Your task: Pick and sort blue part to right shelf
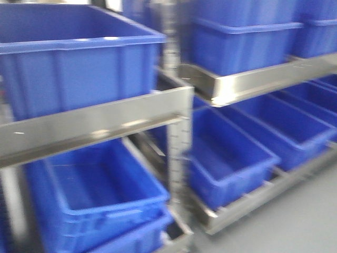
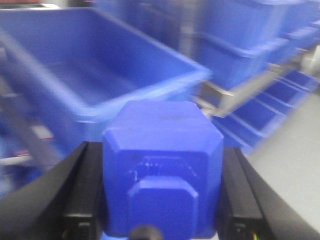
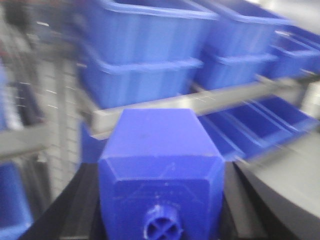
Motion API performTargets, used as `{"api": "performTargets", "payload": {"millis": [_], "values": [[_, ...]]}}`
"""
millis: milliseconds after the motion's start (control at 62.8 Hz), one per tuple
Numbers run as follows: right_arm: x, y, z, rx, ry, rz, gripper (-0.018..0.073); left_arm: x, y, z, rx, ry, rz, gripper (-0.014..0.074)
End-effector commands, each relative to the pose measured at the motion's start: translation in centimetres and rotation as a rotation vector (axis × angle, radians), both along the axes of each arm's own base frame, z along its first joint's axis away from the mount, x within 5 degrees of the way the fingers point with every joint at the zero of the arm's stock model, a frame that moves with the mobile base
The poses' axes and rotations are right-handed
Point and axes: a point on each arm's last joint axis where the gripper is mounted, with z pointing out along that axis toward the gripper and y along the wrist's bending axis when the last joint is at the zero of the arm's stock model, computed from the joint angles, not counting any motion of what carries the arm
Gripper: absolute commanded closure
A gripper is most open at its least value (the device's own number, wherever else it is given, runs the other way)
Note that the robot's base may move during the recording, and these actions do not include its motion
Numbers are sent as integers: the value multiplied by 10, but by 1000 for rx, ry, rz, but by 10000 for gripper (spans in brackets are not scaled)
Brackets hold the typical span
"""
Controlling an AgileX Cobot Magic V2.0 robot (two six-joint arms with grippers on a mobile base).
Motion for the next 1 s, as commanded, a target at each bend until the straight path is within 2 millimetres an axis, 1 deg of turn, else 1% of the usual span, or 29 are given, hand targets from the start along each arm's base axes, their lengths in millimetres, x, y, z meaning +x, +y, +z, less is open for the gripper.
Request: {"api": "performTargets", "payload": {"millis": [0, 988], "values": [[-1, 1, 19, -17, -120, 12, 219, 0, 1, 17, -28, -104, 7, 316], [-1, 1, 19, -17, -120, 12, 219, 0, 1, 17, -28, -104, 7, 317]]}}
